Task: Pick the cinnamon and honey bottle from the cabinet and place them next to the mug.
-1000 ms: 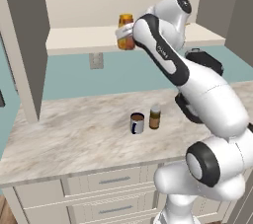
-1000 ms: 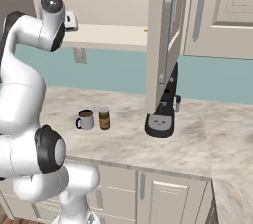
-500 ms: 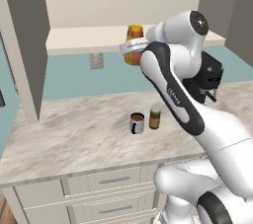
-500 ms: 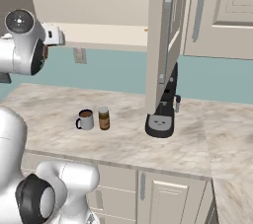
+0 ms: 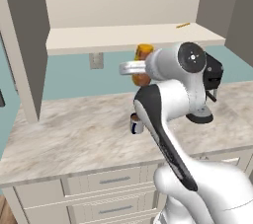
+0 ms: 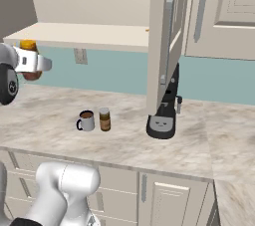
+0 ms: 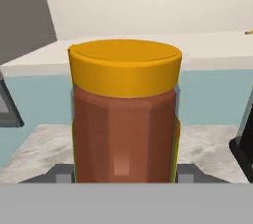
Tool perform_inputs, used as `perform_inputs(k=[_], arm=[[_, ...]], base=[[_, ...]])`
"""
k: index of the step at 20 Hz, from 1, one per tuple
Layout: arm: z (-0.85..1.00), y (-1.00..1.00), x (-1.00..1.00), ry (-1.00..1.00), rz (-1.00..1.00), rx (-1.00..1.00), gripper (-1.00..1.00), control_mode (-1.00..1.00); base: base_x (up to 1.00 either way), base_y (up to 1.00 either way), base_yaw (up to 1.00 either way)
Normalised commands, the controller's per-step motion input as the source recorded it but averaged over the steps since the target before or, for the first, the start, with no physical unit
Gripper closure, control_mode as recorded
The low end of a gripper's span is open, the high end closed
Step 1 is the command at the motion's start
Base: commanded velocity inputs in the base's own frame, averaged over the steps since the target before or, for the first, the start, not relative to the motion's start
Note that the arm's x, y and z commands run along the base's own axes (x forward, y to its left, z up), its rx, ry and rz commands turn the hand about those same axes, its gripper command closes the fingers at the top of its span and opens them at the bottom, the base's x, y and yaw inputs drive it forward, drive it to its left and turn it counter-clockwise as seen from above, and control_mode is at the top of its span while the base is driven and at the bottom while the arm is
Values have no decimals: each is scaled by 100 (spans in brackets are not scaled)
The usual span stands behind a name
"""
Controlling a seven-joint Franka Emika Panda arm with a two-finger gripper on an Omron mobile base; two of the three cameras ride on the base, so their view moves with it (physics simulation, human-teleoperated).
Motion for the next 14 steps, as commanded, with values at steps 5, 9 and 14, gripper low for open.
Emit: perform_inputs(k=[5, 9, 14], arm=[[-46, 0, -22, 11, -39, 4, 100, -100], [-35, 0, 0, 2, -32, 8, 100, -100], [-24, 0, 0, 6, -20, 9, 100, -100]], base=[[0, 0, 0], [0, 0, 0], [0, 0, 0]])
